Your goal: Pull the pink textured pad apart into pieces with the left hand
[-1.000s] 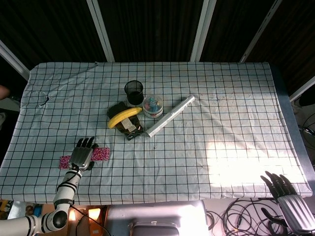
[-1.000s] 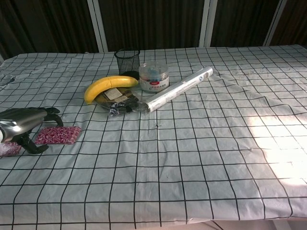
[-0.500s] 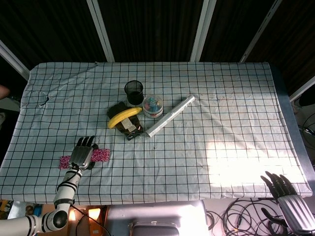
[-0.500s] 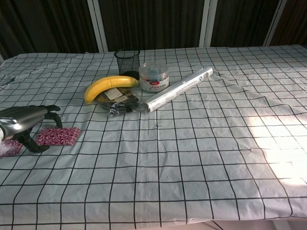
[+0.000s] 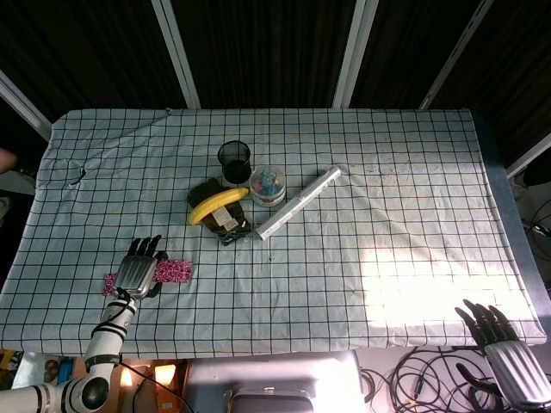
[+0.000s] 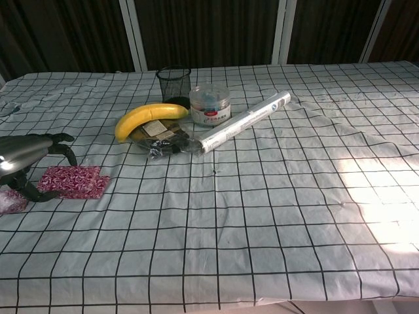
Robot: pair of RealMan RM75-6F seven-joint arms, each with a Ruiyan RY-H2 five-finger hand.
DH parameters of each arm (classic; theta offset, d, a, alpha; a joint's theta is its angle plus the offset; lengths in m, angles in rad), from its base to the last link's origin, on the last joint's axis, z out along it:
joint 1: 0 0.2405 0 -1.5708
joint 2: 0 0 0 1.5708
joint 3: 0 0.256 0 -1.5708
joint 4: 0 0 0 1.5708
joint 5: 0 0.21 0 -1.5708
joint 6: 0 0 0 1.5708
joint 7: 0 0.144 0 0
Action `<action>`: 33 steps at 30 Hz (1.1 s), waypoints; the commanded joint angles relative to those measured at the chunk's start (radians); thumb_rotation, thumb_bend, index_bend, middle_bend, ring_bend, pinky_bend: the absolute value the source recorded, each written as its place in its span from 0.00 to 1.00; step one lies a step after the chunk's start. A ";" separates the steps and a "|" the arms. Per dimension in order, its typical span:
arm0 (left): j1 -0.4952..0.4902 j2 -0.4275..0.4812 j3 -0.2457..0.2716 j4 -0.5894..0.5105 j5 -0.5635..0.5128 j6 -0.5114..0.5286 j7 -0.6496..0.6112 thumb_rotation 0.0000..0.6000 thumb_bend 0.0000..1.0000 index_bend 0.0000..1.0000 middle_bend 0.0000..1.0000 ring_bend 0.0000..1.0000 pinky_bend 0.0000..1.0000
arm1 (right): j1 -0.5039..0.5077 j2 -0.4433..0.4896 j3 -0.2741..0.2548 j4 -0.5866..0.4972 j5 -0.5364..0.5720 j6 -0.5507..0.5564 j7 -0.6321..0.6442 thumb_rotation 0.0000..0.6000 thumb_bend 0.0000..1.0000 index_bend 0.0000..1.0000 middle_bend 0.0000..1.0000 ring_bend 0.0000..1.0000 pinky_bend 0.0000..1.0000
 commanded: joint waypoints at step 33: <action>0.194 0.115 0.202 -0.149 0.309 0.115 0.013 1.00 0.32 0.00 0.00 0.00 0.00 | 0.012 -0.010 -0.006 -0.012 -0.007 -0.031 -0.044 1.00 0.20 0.00 0.00 0.00 0.00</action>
